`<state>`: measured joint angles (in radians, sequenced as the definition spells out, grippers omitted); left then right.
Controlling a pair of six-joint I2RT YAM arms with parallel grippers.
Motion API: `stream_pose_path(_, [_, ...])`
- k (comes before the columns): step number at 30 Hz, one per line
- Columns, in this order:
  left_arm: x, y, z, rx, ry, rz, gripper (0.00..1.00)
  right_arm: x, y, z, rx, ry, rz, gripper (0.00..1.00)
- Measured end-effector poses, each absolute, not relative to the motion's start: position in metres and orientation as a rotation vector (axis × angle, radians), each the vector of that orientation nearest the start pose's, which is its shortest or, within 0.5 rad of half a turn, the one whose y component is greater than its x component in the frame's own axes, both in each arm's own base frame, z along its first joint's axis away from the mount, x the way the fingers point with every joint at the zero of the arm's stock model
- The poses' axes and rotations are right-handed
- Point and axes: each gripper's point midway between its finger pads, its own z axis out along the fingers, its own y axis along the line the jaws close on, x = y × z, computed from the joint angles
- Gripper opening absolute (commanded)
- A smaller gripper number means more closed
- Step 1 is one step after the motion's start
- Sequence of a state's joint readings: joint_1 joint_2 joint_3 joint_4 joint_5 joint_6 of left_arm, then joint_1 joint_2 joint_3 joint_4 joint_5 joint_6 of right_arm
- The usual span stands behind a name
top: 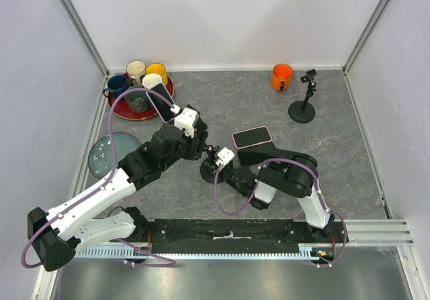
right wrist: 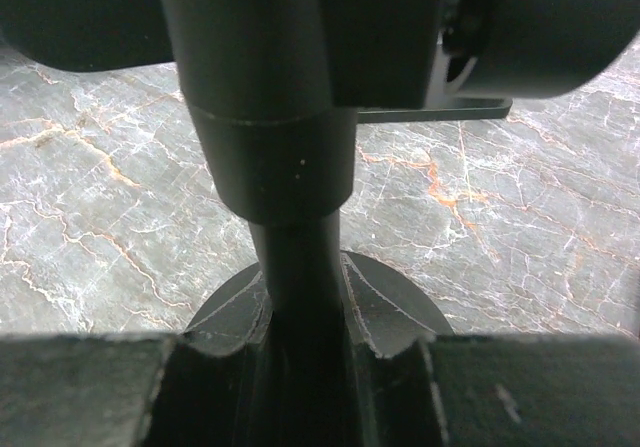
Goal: Remove the phone from the phone stand
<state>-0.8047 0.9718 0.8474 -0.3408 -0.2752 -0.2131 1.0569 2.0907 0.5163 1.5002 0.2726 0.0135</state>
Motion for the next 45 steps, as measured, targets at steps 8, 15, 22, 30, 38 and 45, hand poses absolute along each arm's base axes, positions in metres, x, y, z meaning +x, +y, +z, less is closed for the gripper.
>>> stream_pose_path(8, [0.251,-0.202,0.214,0.498,1.982,-0.357,0.02,0.262,0.370,0.038,-0.665,1.542,0.616,0.00])
stream_pose_path(15, [0.250,-0.202,0.214,0.608,1.950,-0.328,0.02,0.260,0.372,0.038,-0.679,1.539,0.634,0.00])
stream_pose_path(22, [0.251,-0.201,0.215,0.681,1.931,-0.346,0.02,0.261,0.372,0.038,-0.682,1.539,0.649,0.00])
stream_pose_path(30, [0.250,-0.194,0.215,0.729,1.926,-0.378,0.02,0.261,0.374,0.038,-0.696,1.534,0.670,0.00])
stream_pose_path(38, [0.246,-0.193,0.214,0.730,1.941,-0.401,0.02,0.259,0.375,0.039,-0.708,1.530,0.692,0.00])
stream_pose_path(45, [0.240,-0.197,0.213,0.599,1.994,-0.379,0.02,0.257,0.374,0.040,-0.721,1.530,0.706,0.00])
